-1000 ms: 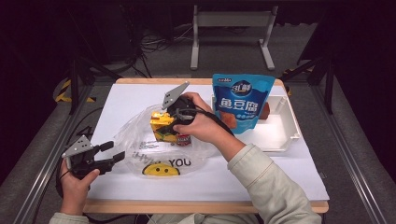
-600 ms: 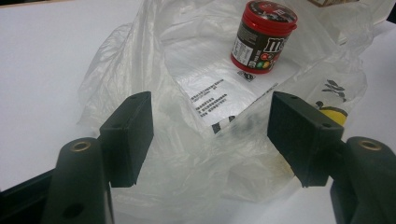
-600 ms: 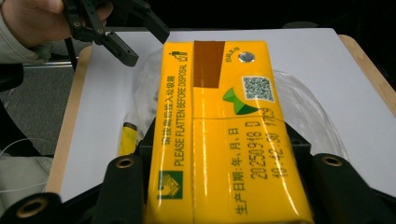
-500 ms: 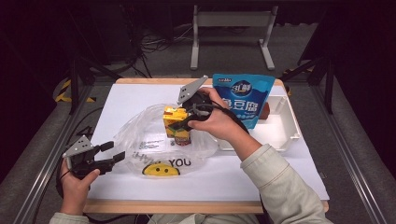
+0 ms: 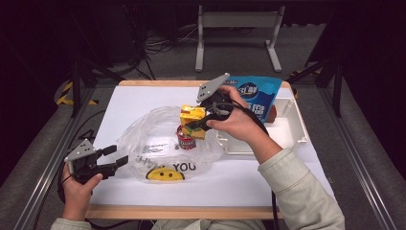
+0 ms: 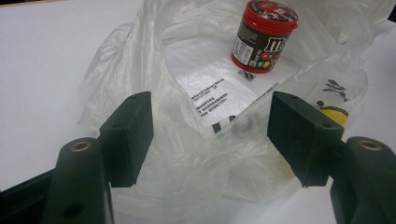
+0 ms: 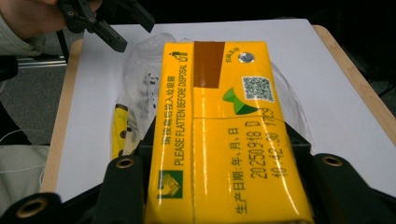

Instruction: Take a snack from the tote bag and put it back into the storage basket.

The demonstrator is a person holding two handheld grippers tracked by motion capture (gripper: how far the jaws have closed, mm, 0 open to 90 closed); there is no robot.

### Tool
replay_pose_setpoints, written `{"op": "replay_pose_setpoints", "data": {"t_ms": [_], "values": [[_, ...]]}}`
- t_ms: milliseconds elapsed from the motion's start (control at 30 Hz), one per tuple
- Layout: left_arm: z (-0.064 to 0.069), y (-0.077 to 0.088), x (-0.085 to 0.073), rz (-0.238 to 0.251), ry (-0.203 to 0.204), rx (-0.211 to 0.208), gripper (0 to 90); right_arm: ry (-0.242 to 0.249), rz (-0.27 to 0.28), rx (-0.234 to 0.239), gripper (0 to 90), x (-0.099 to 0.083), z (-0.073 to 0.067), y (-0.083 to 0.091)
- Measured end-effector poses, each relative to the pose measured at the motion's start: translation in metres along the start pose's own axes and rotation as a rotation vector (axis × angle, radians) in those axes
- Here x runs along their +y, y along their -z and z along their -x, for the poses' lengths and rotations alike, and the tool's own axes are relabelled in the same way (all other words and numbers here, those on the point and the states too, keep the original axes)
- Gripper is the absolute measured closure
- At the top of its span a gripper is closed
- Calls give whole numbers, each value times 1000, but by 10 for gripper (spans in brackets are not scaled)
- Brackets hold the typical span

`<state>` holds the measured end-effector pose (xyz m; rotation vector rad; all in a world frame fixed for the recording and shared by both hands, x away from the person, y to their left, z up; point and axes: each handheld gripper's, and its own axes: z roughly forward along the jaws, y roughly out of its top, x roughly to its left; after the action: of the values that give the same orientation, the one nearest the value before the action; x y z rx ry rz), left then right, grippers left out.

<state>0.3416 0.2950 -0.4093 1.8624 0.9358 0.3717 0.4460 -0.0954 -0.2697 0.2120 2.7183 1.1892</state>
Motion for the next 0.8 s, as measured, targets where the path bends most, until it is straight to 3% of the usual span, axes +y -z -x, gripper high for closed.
{"op": "replay_pose_setpoints", "data": {"t_ms": [800], "values": [[0,-2,0,-5,2,-4,322,-36,-13,-63,505,-29,15,42]]}}
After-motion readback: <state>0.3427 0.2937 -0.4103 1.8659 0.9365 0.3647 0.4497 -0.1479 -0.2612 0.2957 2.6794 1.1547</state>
